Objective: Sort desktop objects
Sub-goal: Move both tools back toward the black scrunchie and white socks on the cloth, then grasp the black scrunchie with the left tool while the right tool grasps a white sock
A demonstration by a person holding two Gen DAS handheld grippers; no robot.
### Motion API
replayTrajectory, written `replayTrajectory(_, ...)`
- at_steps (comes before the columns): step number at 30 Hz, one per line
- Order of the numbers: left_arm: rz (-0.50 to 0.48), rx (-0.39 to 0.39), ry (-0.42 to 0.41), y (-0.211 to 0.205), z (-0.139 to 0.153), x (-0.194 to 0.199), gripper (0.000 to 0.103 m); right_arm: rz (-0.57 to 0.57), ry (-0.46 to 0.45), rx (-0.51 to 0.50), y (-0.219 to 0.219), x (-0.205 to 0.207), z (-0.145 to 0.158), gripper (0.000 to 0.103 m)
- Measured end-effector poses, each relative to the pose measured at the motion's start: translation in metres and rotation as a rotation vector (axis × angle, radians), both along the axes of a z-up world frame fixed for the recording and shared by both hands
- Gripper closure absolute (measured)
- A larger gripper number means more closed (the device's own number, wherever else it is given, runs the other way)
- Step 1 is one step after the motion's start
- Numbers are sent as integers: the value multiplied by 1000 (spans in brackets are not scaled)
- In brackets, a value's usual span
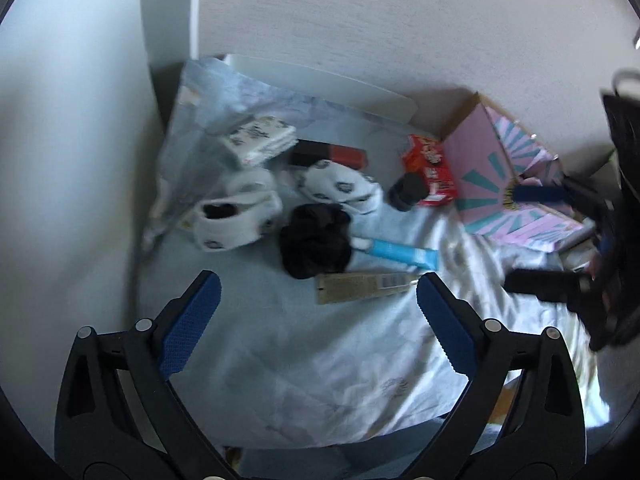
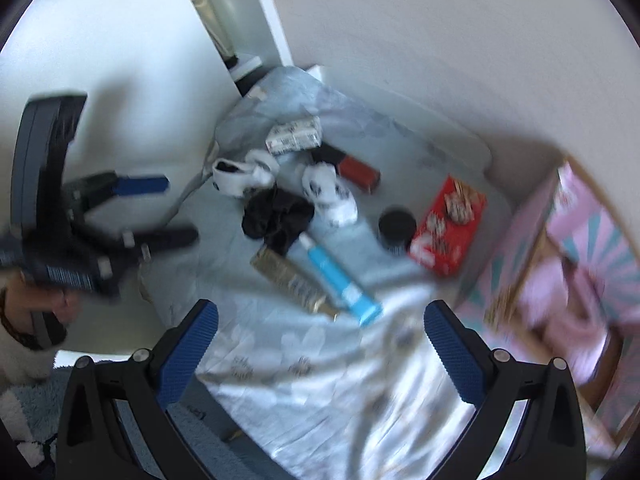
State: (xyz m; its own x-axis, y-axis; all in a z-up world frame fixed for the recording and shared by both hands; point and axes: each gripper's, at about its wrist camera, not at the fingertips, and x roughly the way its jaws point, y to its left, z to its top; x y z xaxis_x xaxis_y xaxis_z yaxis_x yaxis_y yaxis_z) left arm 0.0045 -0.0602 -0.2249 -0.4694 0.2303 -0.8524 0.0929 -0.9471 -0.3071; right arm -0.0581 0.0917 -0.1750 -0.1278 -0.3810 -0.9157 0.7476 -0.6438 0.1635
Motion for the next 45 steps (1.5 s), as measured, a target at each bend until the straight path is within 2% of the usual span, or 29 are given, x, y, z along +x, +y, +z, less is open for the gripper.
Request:
replayTrajectory(3,18,19,-14,6,-12,-7,9,65,-4,-8,-16,-17,5,1)
replayTrajectory(6,51,4,-23,12,-27,-15,11,105,-22,29,-38,-31,-2,11)
replayTrajectory(8,71,0,-30,13,-35,-21,14,124,-30,81,-55,-40,-17,23)
replayTrajectory(9,85,4,-39,13,-42,-25,19,129,-39,90,-60,-43,-23,27)
replayTrajectory(11,98,28,-51,11,-51,-31,25,134,-95,109,-72,-55,-42,40)
replayTrajectory(15,115,51,-91,8,-68,-42,25,131,-170,118,-85,-71,-68,43)
replayTrajectory(19,132,50,-88,5,-69,-45,26,127,-192,154,-89,-80,-83,53)
replayTrajectory(22,150,65,-91,0,-69,-48,27,140,-200,174,-90,-83,-91,54)
replayTrajectory(23,148,61,-93,0,-69,-49,31,144,-206,179,-91,-83,-93,55)
replayTrajectory(24,140,50,-93,0,-68,-50,38,146,-210,183,-91,-83,-95,56)
replayTrajectory(26,122,28,-96,1,-68,-52,45,143,-220,190,-91,-85,-98,56)
replayTrajectory(27,116,17,-97,2,-67,-52,55,143,-228,198,-91,-85,-100,56)
replayTrajectory(29,105,26,-103,1,-67,-53,65,141,-235,195,-91,-85,-104,57)
replayTrajectory(30,104,34,-102,-2,-68,-52,71,139,-243,190,-91,-85,-105,58)
replayTrajectory(31,103,36,-105,-3,-68,-52,73,139,-237,186,-91,-85,-105,63)
replayTrajectory(32,99,35,-110,-4,-68,-51,77,139,-228,181,-91,-84,-103,71)
replayTrajectory(33,92,38,-109,-5,-66,-51,80,133,-225,176,-91,-85,-102,71)
replayTrajectory(39,71,32,-78,-9,-47,-47,82,98,-231,147,-87,-83,-100,73)
replayTrajectory(45,67,54,-71,-19,-34,-43,82,44,-215,117,-80,-78,-81,73)
